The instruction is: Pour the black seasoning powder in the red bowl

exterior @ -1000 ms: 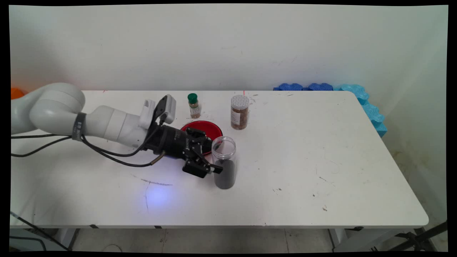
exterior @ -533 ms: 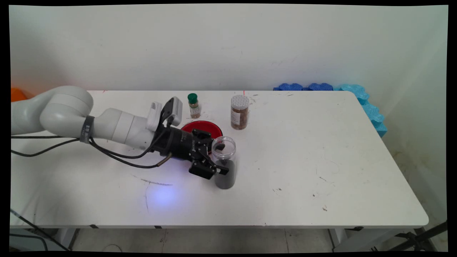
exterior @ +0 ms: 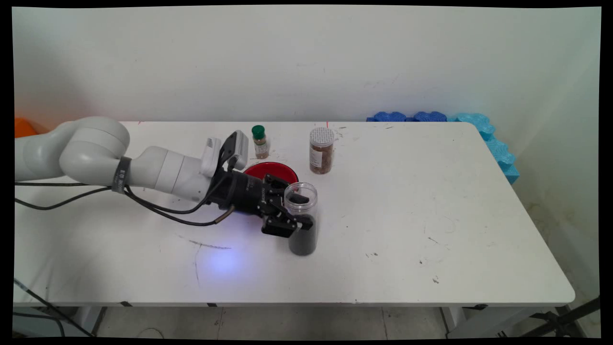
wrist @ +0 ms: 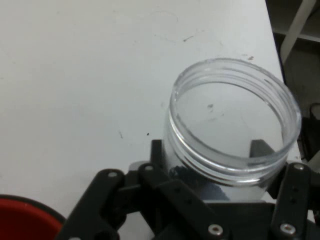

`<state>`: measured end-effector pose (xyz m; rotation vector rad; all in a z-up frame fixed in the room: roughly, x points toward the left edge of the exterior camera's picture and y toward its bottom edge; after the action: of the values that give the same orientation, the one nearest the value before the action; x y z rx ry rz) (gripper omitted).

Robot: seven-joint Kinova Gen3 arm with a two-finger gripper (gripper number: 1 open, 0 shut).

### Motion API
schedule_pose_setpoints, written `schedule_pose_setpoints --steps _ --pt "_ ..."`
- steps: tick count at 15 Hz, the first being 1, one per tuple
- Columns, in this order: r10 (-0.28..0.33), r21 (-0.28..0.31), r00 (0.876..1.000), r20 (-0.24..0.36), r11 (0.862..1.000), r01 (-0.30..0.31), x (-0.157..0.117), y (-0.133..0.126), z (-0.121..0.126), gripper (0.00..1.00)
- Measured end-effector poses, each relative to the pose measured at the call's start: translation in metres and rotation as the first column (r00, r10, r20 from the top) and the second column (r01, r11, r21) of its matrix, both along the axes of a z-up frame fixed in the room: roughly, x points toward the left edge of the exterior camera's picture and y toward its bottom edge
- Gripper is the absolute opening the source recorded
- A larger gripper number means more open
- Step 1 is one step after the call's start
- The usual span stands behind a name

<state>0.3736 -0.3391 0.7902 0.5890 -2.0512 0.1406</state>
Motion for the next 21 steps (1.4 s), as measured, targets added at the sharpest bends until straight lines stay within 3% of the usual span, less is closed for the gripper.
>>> schedule_pose_setpoints --steps 7,11,21 --pt "-0.044 0.0 0.999 -0.008 0.999 0.044 0.005 0.005 0.013 0.0" --pt "-0.07 0.011 0.997 -0.03 0.997 0.07 0.018 0.008 0.041 0.0" --pt "-0.062 0.091 0.995 -0.077 0.993 0.069 0.053 -0.002 0.114 0.0"
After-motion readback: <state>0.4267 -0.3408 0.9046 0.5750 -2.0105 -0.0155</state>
